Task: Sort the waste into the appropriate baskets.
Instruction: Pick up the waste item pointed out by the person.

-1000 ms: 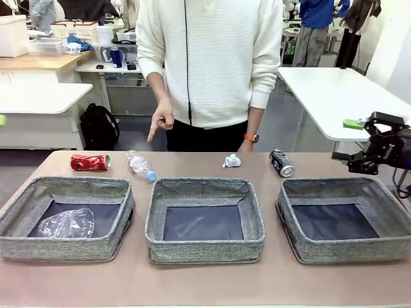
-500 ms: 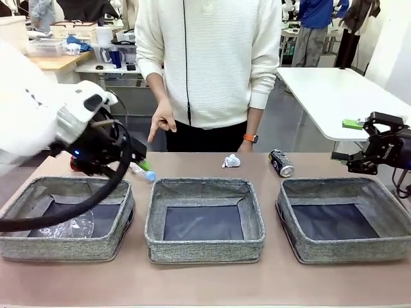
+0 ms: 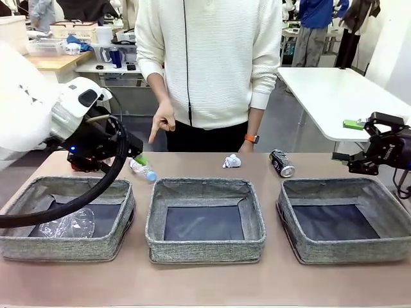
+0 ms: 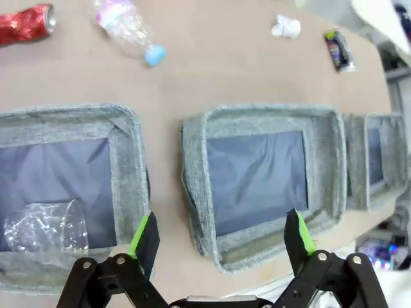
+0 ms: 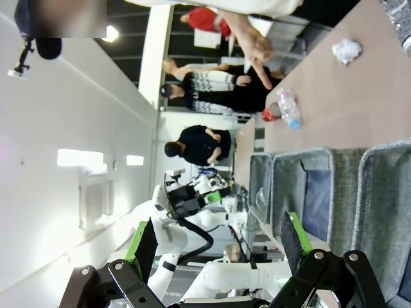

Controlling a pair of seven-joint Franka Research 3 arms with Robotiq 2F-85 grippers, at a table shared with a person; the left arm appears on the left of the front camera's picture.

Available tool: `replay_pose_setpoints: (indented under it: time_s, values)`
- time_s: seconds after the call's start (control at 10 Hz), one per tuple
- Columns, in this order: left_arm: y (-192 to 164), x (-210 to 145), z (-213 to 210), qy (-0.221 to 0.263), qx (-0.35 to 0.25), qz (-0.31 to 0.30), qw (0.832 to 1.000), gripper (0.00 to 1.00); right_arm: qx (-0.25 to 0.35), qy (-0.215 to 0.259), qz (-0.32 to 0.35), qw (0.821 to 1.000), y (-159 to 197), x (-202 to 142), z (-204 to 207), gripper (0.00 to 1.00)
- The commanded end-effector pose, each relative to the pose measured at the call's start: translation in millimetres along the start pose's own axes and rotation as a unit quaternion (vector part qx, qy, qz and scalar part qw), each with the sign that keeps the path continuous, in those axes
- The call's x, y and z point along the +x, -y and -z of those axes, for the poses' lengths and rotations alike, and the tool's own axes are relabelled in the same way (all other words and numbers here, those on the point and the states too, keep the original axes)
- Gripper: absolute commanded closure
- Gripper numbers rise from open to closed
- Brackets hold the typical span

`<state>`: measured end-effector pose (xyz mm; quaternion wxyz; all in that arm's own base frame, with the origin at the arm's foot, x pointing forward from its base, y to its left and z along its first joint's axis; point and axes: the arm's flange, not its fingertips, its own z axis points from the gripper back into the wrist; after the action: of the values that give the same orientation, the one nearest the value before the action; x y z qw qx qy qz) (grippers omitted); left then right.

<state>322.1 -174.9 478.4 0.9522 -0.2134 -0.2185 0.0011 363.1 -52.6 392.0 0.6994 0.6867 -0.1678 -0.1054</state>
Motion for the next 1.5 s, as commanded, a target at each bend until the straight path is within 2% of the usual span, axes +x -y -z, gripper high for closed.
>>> replay_pose_setpoints:
  time_s: [0.0, 0.1, 0.2, 0.3, 0.4, 0.7, 0.9, 1.0, 1.1, 1.4]
  values:
    - [11.8, 25.4, 15.6, 0.046, 0.054, -0.138, 0.988, 0.0, 0.005, 0.004, 0.01, 1.0, -5.2, 0.7, 0.2, 0.0]
    - [17.3, 64.5, 30.3, 0.009, 0.081, -0.19, 0.978, 0.0, 0.005, 0.004, 0.01, 1.0, -5.2, 0.7, 0.2, 0.0]
    - [22.8, 105.3, 52.6, -0.001, 0.115, -0.224, 0.968, 0.0, 0.005, 0.004, 0.01, 1.0, -5.2, 0.7, 0.2, 0.0]
    - [22.4, 143.6, 78.4, -0.034, 0.143, -0.231, 0.962, 0.0, 0.005, 0.004, 0.01, 1.0, -5.2, 0.7, 0.2, 0.0]
    - [19.3, 167.6, 100.0, -0.052, 0.161, -0.237, 0.957, 0.0, 0.005, 0.004, 0.01, 1.0, -5.2, 0.7, 0.2, 0.0]
    - [6.8, 188.8, 143.4, -0.097, 0.229, -0.238, 0.939, 0.0, 0.005, 0.004, 0.01, 1.0, -5.2, 0.7, 0.2, 0.0]
    - [-5.3, 197.1, 175.4, -0.118, 0.24, -0.212, 0.94, 0.0, 0.005, 0.004, 0.01, 1.0, -5.2, 0.7, 0.2, 0.0]
    - [-11.2, 200.7, 190.1, -0.126, 0.218, -0.187, 0.95, 0.0, 0.005, 0.004, 0.01, 1.0, -5.2, 0.7, 0.2, 0.0]
    - [-18.3, 205.3, 204.3, -0.108, 0.217, -0.18, 0.953, 0.0, 0.005, 0.004, 0.01, 1.0, -5.2, 0.7, 0.2, 0.0]
    - [-32.8, 207.1, 211.6, -0.112, 0.229, -0.177, 0.95, 0.0, 0.005, 0.004, 0.01, 1.0, -5.2, 0.7, 0.2, 0.0]
